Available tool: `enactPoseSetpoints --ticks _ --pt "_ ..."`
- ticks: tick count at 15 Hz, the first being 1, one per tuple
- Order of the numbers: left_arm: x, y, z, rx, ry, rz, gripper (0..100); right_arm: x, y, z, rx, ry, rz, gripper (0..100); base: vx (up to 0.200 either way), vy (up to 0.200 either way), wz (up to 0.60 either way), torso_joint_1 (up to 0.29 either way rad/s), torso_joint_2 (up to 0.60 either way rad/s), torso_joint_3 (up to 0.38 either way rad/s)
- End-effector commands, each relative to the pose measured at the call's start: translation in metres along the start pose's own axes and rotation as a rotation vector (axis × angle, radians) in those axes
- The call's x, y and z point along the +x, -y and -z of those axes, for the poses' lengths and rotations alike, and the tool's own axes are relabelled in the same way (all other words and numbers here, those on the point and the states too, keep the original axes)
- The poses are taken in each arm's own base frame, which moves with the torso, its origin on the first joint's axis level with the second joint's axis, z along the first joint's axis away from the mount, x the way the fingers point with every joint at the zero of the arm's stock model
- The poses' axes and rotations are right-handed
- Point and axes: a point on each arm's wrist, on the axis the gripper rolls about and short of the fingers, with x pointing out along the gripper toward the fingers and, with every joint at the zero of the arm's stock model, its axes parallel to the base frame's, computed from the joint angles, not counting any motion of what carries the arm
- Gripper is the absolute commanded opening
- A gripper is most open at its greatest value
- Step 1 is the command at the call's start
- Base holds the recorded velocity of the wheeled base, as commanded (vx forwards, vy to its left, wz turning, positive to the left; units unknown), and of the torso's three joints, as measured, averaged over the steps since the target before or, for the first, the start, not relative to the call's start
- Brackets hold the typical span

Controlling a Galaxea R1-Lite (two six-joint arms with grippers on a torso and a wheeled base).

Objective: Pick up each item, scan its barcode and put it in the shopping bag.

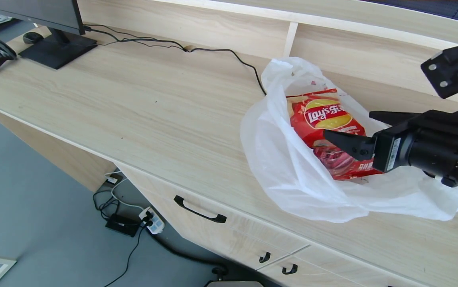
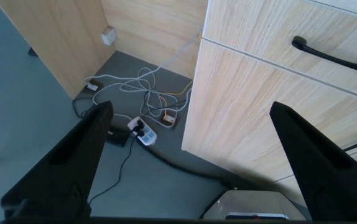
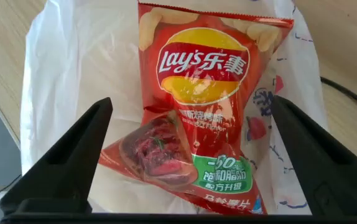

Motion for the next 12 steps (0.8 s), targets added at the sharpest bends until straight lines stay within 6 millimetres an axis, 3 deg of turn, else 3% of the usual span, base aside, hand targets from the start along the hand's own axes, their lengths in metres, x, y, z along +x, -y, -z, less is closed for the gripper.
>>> enactPoseSetpoints --ticks 1,3,5,7,12 --pt "0.0 0.0 0.0 -0.001 0.001 0.0 100 -0.035 0.007 -0.016 0.009 0.101 0.011 100 0.0 0.0 0.0 0.0 0.0 0.0" --pt "0.0 0.0 0.0 -0.001 0.001 -0.001 100 -0.068 0.01 -0.007 -0.04 0.133 0.009 100 0.0 0.0 0.0 0.0 0.0 0.0" --pt "0.0 0.0 0.0 -0.001 -0.002 0.001 100 -0.089 0.012 0.005 -0.053 0.143 0.014 100 0.0 0.0 0.0 0.0 0.0 0.0" --pt "0.0 0.0 0.0 -0.001 -0.004 0.001 100 -0.1 0.012 0.016 -0.05 0.138 0.008 100 0.0 0.0 0.0 0.0 0.0 0.0" --pt "0.0 0.0 0.001 -0.002 -0.005 0.002 100 -0.1 0.012 0.014 -0.058 0.152 -0.039 100 0.0 0.0 0.0 0.0 0.0 0.0"
